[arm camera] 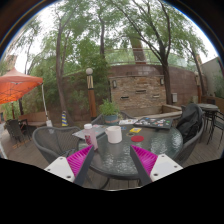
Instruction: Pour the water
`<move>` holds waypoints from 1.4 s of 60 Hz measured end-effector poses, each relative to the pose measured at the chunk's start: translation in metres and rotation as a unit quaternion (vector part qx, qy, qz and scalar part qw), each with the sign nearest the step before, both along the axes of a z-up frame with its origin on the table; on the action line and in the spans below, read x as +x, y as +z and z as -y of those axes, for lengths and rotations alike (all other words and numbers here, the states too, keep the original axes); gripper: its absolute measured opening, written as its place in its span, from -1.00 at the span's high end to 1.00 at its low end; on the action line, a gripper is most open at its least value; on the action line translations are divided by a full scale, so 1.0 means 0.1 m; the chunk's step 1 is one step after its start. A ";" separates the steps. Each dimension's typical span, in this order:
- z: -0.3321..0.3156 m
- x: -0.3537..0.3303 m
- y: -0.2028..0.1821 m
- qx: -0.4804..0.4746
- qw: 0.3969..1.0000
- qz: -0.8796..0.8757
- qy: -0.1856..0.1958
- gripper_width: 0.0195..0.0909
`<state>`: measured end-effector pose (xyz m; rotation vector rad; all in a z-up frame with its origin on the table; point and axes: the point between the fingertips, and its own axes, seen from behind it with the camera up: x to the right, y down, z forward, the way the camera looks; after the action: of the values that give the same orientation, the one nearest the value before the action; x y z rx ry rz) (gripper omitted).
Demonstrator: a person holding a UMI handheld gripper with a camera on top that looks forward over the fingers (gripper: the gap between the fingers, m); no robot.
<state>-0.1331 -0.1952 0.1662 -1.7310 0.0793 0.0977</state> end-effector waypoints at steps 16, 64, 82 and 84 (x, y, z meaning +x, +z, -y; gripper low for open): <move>-0.10 -0.02 0.04 0.017 1.000 0.000 0.001 -0.75; -2.73 -1.25 -0.63 0.027 0.992 0.059 -0.104 -0.75; -2.92 -1.20 -0.72 0.040 0.987 0.079 -0.134 0.07; -2.92 -1.22 -0.72 0.040 0.988 0.082 -0.128 0.10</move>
<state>-0.2553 0.0964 0.0941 -1.6281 0.1729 -0.2279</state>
